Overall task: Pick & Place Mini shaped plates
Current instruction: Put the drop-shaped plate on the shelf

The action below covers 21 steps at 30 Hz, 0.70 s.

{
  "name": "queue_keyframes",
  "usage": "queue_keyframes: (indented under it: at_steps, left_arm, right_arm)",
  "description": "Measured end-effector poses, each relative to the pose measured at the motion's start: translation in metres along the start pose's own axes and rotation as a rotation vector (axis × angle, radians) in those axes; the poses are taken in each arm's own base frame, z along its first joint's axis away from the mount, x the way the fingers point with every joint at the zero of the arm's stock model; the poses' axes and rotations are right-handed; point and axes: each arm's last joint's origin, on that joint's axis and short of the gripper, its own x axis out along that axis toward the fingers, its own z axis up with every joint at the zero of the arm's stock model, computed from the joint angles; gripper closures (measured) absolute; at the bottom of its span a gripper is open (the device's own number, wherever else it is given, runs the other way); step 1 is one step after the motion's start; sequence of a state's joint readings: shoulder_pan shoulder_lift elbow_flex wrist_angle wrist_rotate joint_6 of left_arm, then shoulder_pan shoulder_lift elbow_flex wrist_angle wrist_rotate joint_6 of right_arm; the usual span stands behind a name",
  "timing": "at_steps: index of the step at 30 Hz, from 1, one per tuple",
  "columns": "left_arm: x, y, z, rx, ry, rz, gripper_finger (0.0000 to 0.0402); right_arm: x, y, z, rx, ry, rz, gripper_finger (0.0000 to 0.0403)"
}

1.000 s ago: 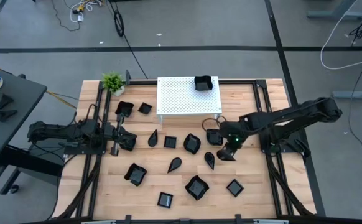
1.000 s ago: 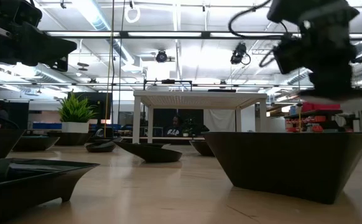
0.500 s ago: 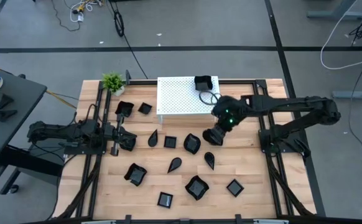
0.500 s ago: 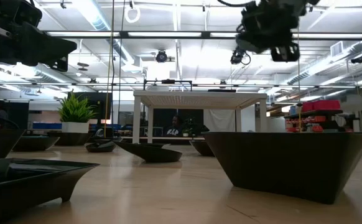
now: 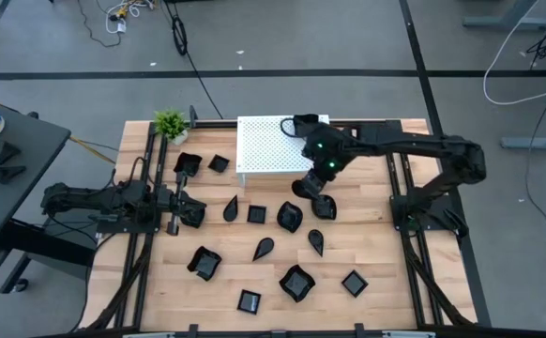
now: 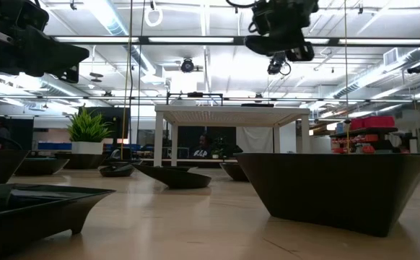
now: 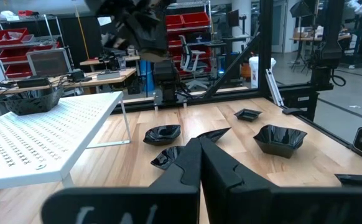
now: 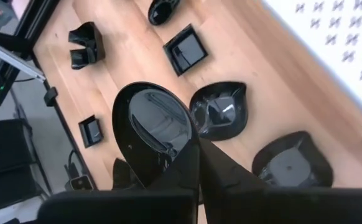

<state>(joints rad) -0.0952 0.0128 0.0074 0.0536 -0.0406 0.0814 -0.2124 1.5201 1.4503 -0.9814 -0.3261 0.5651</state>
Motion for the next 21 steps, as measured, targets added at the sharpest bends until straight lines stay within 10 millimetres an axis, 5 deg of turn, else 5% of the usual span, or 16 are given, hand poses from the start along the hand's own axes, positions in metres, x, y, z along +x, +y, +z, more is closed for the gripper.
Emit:
queue_keyframes:
  at_steps: [21]
  left_arm:
    - [0.0, 0.0, 0.0, 0.0, 0.0, 0.0, 0.0399]
  right_arm:
    - [0.013, -0.031, 0.091, 0.116, -0.083, -0.052, 0.0399]
